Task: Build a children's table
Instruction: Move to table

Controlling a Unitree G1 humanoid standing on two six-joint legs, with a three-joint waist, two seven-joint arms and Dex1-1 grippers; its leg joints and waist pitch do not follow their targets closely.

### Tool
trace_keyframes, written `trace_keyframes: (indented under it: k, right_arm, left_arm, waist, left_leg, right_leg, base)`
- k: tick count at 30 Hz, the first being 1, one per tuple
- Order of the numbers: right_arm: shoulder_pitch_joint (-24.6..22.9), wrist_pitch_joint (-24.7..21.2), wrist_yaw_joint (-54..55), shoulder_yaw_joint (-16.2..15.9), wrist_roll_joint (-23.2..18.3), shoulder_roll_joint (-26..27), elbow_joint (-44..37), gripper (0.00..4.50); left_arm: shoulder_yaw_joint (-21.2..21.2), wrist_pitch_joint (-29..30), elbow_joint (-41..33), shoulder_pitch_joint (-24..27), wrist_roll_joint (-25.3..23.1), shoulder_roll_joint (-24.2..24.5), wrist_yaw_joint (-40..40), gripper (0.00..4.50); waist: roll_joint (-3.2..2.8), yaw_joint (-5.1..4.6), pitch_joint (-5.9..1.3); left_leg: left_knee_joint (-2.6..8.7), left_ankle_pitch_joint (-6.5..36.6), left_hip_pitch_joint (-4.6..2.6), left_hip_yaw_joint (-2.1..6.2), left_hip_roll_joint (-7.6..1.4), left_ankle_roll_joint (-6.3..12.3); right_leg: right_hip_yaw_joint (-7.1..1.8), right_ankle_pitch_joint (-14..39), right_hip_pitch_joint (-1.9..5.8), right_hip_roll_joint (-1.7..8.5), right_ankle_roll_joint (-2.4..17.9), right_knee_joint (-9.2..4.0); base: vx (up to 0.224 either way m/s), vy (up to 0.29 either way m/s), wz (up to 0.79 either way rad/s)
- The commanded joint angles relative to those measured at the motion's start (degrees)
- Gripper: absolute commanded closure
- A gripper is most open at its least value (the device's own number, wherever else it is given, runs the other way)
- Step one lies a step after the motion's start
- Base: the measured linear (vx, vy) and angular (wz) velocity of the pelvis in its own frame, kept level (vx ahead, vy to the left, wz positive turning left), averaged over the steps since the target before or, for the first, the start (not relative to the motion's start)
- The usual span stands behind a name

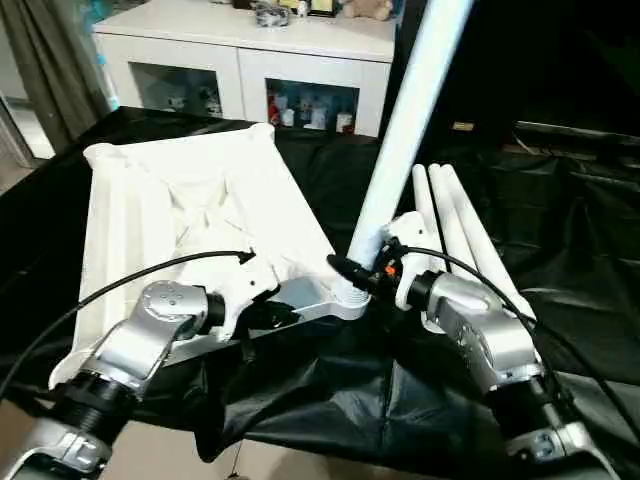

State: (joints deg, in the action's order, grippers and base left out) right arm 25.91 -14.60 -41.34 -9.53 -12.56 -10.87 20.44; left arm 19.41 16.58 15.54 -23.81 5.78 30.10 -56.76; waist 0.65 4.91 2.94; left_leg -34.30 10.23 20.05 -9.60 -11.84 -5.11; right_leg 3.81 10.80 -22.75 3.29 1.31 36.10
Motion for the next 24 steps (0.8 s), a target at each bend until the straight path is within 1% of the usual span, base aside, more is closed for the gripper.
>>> trace_keyframes:
  k: [1,2,4,5,6,7,8,9,10,11,12,13,14,15,16,17,18,20,21,22,23,24]
  right_arm:
    - [-2.7,-1.6,-4.2,-4.0,2.4,-1.4,5.4,2.60]
    - [-2.7,-1.2,-5.7,-4.1,2.2,-1.7,6.0,2.60]
    - [-2.9,-0.7,-8.7,-4.3,1.7,-2.5,6.3,2.60]
    - [-3.1,-0.5,-9.9,-4.5,1.5,-2.9,6.1,2.60]
    - [-3.4,-0.1,-12.8,-5.1,1.1,-4.0,5.9,2.60]
    - [-3.5,-0.1,-14.2,-5.5,0.9,-4.6,5.7,2.60]
    - [-3.5,-0.2,-15.7,-6.0,0.8,-5.2,5.6,2.60]
    - [-3.4,-0.1,-17.0,-6.4,0.8,-5.8,5.6,2.60]
    - [-3.4,0.0,-17.4,-6.5,0.9,-6.0,5.6,2.60]
    - [-3.4,0.0,-17.7,-6.6,0.9,-6.1,5.6,2.60]
    - [-3.3,0.4,-19.4,-7.1,0.9,-6.7,5.9,2.60]
    - [-3.2,0.7,-20.3,-7.3,1.0,-7.0,6.1,2.60]
    - [-3.0,1.2,-21.1,-7.6,1.2,-7.2,6.5,2.60]
    - [-2.8,2.1,-22.2,-7.8,1.8,-7.5,7.2,2.60]
    - [-2.7,2.8,-22.7,-8.0,2.2,-7.6,7.6,2.60]
    - [-2.6,3.4,-23.0,-8.1,2.4,-7.6,8.0,2.60]
    - [-2.5,3.7,-22.9,-8.1,2.5,-7.5,8.3,2.60]
    - [-2.5,4.4,-21.7,-7.7,2.7,-6.9,8.9,2.60]
    - [-2.4,5.2,-19.2,-7.2,3.4,-6.0,9.7,2.60]
    - [-2.4,5.2,-19.2,-7.2,3.4,-6.0,9.7,2.60]
    - [-2.2,6.3,-16.3,-6.6,4.2,-5.2,10.8,2.60]
    - [-2.0,7.2,-13.7,-6.0,4.8,-4.4,12.1,2.60]
  left_arm:
    - [-1.1,-1.6,-1.7,-0.6,-1.0,1.5,-0.2,4.50]
    - [-0.8,-1.8,-2.1,-0.5,-1.0,1.7,-1.1,4.50]
    - [-0.2,-2.4,-2.9,-0.4,-0.7,2.0,-2.7,4.50]
    - [0.1,-2.6,-3.3,-0.2,-0.5,2.2,-3.4,4.50]
    - [0.6,-2.9,-4.2,0.0,-0.1,2.7,-5.1,4.50]
    - [0.9,-3.0,-4.7,0.0,0.1,3.0,-6.1,4.50]
    - [1.2,-3.0,-5.1,-0.1,0.3,3.5,-7.3,4.50]
    - [1.5,-3.0,-5.4,-0.2,0.4,3.9,-8.4,4.50]
    - [1.6,-3.0,-5.5,-0.2,0.4,4.1,-8.9,4.50]
    - [1.7,-3.1,-5.6,-0.3,0.4,4.2,-9.1,4.50]
    - [1.9,-3.1,-6.0,-0.5,0.6,4.7,-10.5,4.50]
    - [2.0,-3.0,-6.2,-0.6,0.6,5.0,-11.0,4.50]
    - [2.1,-3.1,-6.2,-0.9,0.6,5.3,-11.6,4.50]
    - [2.1,-2.8,-6.4,-1.2,0.4,5.6,-12.1,4.50]
    - [1.8,-2.7,-6.3,-1.5,0.2,5.6,-12.0,4.50]
    - [1.5,-2.6,-6.1,-1.7,0.1,5.6,-11.7,4.50]
    - [1.3,-2.3,-6.0,-1.9,-0.1,5.5,-11.3,4.50]
    - [0.6,-1.6,-5.6,-2.4,-0.8,5.1,-9.3,4.50]
    - [-0.4,-0.3,-5.4,-2.7,-1.0,4.3,-7.1,4.50]
    - [-0.4,-0.3,-5.4,-2.7,-1.0,4.3,-7.1,4.50]
    - [-1.2,0.5,-5.5,-2.8,-0.7,3.5,-5.6,4.50]
    - [-2.1,1.7,-5.7,-2.9,-0.2,2.7,-4.3,4.50]
  waist:
    - [-0.38,-0.26,-3.03]
    - [-0.18,-0.27,-3.12]
    - [-0.28,-0.29,-3.18]
    - [-0.18,-0.22,-3.28]
    - [-0.03,-0.22,-3.15]
    - [-0.05,-0.21,-3.23]
    - [0.12,-0.27,-2.81]
    - [0.09,-0.25,-2.89]
    - [0.18,-0.30,-2.74]
    - [0.22,-0.32,-2.71]
    - [0.27,-0.36,-2.24]
    - [0.23,-0.33,-2.02]
    - [0.29,-0.37,-2.03]
    - [0.19,-0.36,-1.69]
    - [0.04,-0.38,-1.50]
    - [0.20,-0.41,-1.45]
    - [0.04,-0.36,-1.19]
    - [0.08,-0.42,-1.11]
    - [-0.17,-0.39,-0.81]
    - [-0.02,-0.48,-0.79]
    - [-0.11,-0.49,-0.42]
    - [-0.16,-0.54,-0.24]
  left_leg:
    - [4.68,18.1,-0.26,0.56,-1.10,-0.92]
    - [4.64,17.9,-0.25,0.54,-1.13,-0.83]
    - [4.69,17.2,-0.16,0.49,-1.17,-0.74]
    - [4.72,16.8,-0.21,0.49,-1.26,-0.73]
    - [4.76,16.9,-0.24,0.42,-1.30,-0.59]
    - [4.77,16.7,-0.30,0.41,-1.38,-0.53]
    - [4.86,17.0,-0.32,0.27,-1.34,-0.15]
    - [4.87,16.9,-0.32,0.29,-1.34,-0.08]
    - [4.99,16.9,-0.30,0.28,-1.35,0.06]
    - [5.04,17.0,-0.35,0.27,-1.37,0.00]
    - [5.20,17.8,-0.23,0.30,-1.33,0.06]
    - [5.28,18.2,-0.27,0.32,-1.36,0.04]
    - [5.30,18.6,-0.37,0.34,-1.35,0.07]
    - [5.42,19.0,-0.28,0.39,-1.34,0.03]
    - [5.53,19.8,-0.36,0.48,-1.38,-0.06]
    - [5.52,20.4,-0.48,0.45,-1.39,-0.07]
    - [5.64,20.8,-0.48,0.53,-1.40,-0.12]
    - [5.74,21.4,-0.56,0.57,-1.40,-0.16]
    - [5.92,21.9,-0.66,0.64,-1.46,-0.28]
    - [5.92,22.2,-0.69,0.56,-1.46,-0.34]
    - [6.00,23.3,-0.77,0.62,-1.42,-0.58]
    - [6.03,24.0,-0.88,0.69,-1.41,-0.82]
  right_leg:
    - [-2.91,25.4,1.78,4.26,5.3,-6.19]
    - [-2.89,24.8,1.82,4.26,5.6,-6.05]
    - [-3.00,21.8,1.91,4.11,6.5,-5.71]
    - [-3.05,19.9,1.98,4.11,7.1,-5.48]
    - [-3.07,18.2,1.94,4.03,7.7,-5.40]
    - [-3.07,17.1,2.03,4.02,8.1,-5.27]
    - [-3.12,16.1,1.84,3.89,8.6,-5.33]
    - [-3.13,15.6,1.95,3.90,8.8,-5.21]
    - [-3.12,15.6,2.00,3.94,9.0,-5.26]
    - [-3.09,15.7,2.03,3.97,9.1,-5.30]
    - [-3.11,17.1,1.94,3.98,8.8,-5.50]
    - [-3.15,17.7,1.82,4.07,8.6,-5.62]
    - [-3.16,18.6,1.81,4.06,8.5,-5.69]
    - [-3.17,19.2,1.69,4.09,8.4,-5.77]
    - [-3.16,20.3,1.61,4.10,8.1,-5.87]
    - [-3.18,21.3,1.56,4.14,8.0,-6.04]
    - [-3.17,21.9,1.44,4.17,7.9,-6.11]
    - [-3.16,22.7,1.47,4.14,7.7,-6.24]
    - [-3.14,23.2,1.28,4.15,7.7,-6.38]
    - [-3.16,23.3,1.26,4.12,7.8,-6.46]
    - [-3.13,25.3,1.09,4.19,7.6,-6.65]
    - [-3.09,26.7,0.95,4.26,7.4,-6.81]
  base:
    - [0.000,0.000,0.00]
    - [0.000,0.000,0.00]
    - [0.000,0.000,0.00]
    - [0.000,0.000,0.00]
    - [0.000,0.000,0.00]
    - [0.000,0.000,0.00]
    - [0.000,0.000,0.00]
    - [0.000,0.000,0.00]
    - [0.000,0.000,0.00]
    - [0.000,0.000,0.00]
    - [0.000,0.000,0.00]
    - [0.000,0.000,0.00]
    - [0.000,0.000,0.00]
    - [0.000,0.000,0.00]
    - [0.000,0.000,0.00]
    - [0.000,0.000,0.00]
    - [0.000,0.000,0.00]
    - [0.000,0.000,0.00]
    - [0.000,0.000,0.00]
    - [0.000,0.000,0.00]
    - [0.000,0.000,0.00]
    - [0.000,0.000,0.00]
